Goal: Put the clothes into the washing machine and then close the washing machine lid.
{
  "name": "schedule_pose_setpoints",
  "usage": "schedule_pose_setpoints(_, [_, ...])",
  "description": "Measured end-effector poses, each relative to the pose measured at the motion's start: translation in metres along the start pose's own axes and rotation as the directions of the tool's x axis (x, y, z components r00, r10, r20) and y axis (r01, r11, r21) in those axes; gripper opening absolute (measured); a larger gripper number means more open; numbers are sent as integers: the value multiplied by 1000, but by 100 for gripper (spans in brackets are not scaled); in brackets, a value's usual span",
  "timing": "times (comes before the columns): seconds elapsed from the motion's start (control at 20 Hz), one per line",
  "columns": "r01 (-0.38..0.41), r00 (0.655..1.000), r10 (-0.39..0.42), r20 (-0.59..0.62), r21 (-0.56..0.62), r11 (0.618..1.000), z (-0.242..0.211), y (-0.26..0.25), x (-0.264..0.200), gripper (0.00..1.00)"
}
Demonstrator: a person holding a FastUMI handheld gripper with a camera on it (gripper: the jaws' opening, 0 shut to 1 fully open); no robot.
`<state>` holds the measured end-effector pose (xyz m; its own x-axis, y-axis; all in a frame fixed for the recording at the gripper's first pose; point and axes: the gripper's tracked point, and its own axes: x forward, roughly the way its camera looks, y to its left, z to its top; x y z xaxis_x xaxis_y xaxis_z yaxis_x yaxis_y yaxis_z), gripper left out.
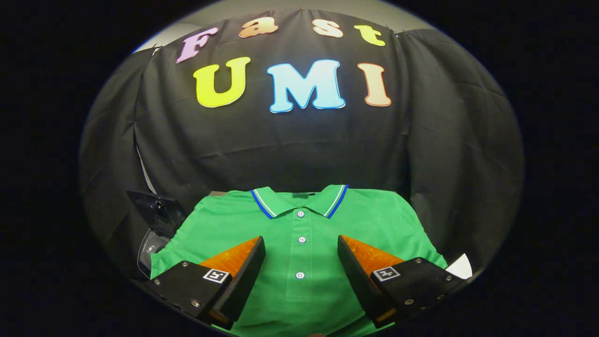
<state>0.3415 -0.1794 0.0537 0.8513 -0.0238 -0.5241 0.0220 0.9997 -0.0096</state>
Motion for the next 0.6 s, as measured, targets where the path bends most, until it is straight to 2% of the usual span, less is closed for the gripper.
schedule_pose_setpoints(0.25, [-20,991,15,-130,-31,999,-18,0,6,96])
schedule_pose_setpoints(0.45, [-40,987,32,-159,-45,998,-20,-2,5,96])
schedule_pose_setpoints(0.55, [-54,986,45,-158,-53,997,-17,-2,3,93])
schedule_pose_setpoints(0.6, [-66,986,56,-154,-56,996,-16,-1,4,86])
